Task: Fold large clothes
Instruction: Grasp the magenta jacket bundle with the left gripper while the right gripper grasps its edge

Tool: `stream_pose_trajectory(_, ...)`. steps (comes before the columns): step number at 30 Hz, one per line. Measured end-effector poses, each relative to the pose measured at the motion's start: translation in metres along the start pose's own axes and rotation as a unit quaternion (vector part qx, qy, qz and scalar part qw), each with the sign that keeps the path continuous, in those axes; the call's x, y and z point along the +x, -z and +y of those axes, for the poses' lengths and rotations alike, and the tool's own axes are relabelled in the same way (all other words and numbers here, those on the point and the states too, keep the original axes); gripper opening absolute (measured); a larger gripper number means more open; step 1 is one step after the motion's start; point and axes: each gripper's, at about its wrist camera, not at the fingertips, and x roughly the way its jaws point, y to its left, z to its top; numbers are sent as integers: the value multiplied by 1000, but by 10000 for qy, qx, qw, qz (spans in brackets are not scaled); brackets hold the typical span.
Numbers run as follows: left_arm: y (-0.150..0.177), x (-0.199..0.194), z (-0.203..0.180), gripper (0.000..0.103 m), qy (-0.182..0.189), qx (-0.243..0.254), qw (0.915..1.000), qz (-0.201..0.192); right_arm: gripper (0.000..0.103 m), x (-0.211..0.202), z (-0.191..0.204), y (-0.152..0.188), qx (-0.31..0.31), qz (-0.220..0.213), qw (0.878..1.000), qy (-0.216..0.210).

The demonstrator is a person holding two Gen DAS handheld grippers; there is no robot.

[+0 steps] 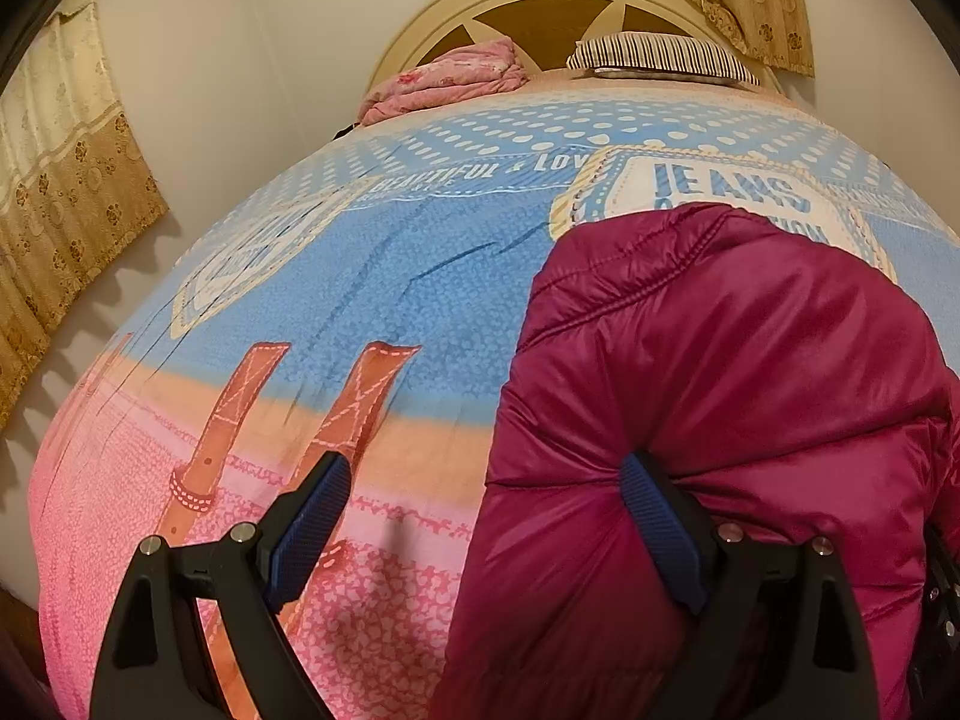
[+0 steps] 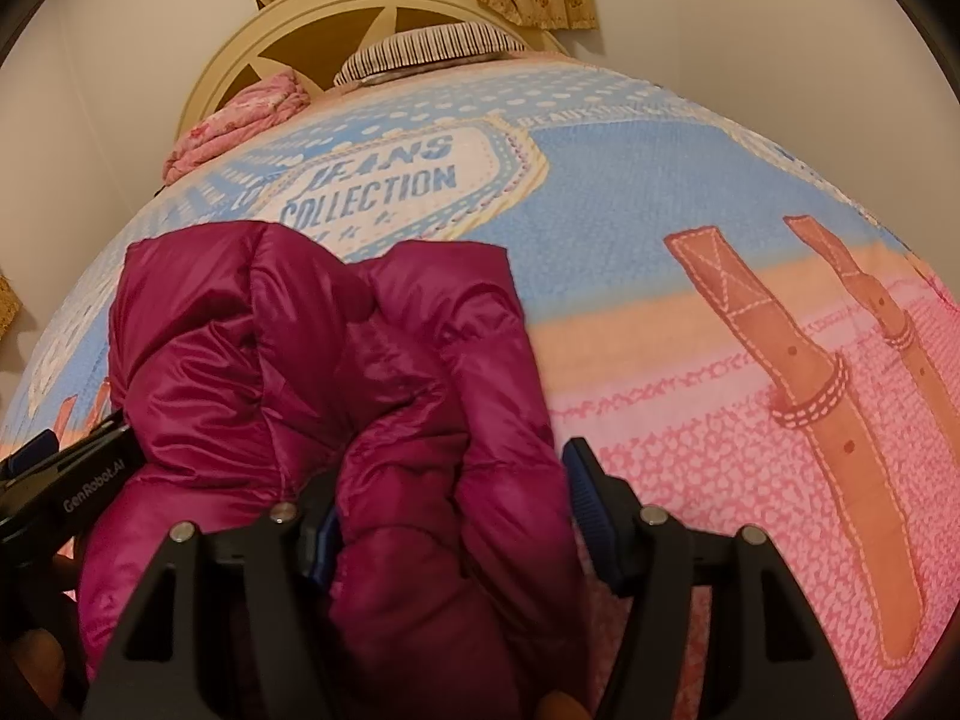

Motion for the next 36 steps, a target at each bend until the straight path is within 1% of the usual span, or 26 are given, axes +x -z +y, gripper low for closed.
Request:
stream_pose_trajectory(2,-1,0,2,92,52,-12,10000,39,65,0,0,0,8,11,10000,-13)
stream_pose_trajectory(4,-2,-3,7,92,196,-54,9997,98,66,0,1,0,-29,17,10000,25)
stream_pose_trajectory(6,-1,-9,17,92,467,-129,9984,299,66,-3,3,-1,-143,29,9999,59)
stream_pose_trajectory(7,-1,-13,21,92,593,-177,9975,333,66,-4,3,-2,-149,34,9999,29)
stream_pose_trajectory(8,1,-20,27,92,764,-233,9963,312,66,-8,2,-3,-176,31,9998,5)
stream_pose_trajectory(9,4,-28,33,92,856,-259,9957,257,66,-13,3,-3,-246,-10,9997,39)
stream_pose_trajectory(12,23,-43,37,92,974,-80,9949,238,66,-23,7,3,-384,-85,9992,43)
stream_pose_trajectory(14,36,-51,41,92,1067,-79,9941,152,67,-27,4,7,-377,-100,9992,-13)
stream_pose_trajectory(17,45,-51,44,92,1135,-129,9934,90,68,-32,-2,13,-248,-97,9996,-115)
stream_pose_trajectory(24,44,-35,34,92,1232,-39,9917,366,68,-24,-3,17,-241,-104,9996,-110)
stream_pose_trajectory(30,47,-37,19,92,925,171,9952,273,69,-22,-3,19,-211,-64,9997,-104)
stream_pose_trajectory(33,46,-32,20,92,1008,109,9942,372,69,-20,-3,19,-213,-22,9997,-98)
stream_pose_trajectory(36,46,-30,22,91,1147,53,9924,438,65,-19,-2,19,-243,16,9996,-125)
